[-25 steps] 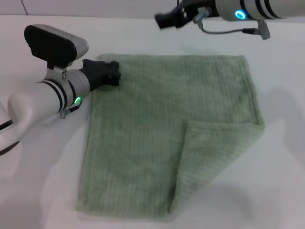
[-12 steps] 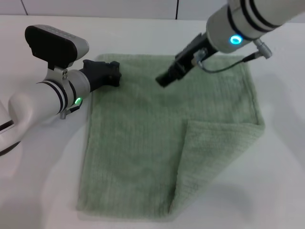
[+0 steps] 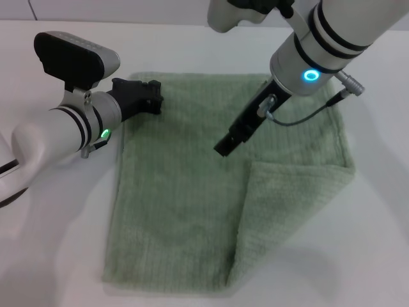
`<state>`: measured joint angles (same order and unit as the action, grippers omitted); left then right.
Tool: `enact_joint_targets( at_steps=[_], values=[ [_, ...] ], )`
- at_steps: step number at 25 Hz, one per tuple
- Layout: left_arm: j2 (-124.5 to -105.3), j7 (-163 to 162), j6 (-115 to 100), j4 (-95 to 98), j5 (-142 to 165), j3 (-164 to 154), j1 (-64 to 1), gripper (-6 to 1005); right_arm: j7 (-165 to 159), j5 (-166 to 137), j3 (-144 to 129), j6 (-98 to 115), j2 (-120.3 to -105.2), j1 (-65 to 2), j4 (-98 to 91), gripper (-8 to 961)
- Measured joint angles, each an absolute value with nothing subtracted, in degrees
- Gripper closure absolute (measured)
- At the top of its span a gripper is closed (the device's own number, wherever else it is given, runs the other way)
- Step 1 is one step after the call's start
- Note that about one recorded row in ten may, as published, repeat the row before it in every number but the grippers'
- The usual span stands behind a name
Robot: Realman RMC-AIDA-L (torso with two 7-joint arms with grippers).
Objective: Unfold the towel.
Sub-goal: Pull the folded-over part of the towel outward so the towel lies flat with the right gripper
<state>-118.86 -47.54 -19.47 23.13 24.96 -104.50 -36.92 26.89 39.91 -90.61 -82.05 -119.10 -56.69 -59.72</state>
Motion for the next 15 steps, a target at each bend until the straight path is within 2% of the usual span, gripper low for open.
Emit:
enact_joint_targets(
  at_steps=[15],
  values=[
    [-118.82,-47.53,-19.43,23.55,24.96,-104.50,-36.92,984,27.01,39.45,-90.70,-83.52,-119.09,-58.23,-52.31,156]
  ],
)
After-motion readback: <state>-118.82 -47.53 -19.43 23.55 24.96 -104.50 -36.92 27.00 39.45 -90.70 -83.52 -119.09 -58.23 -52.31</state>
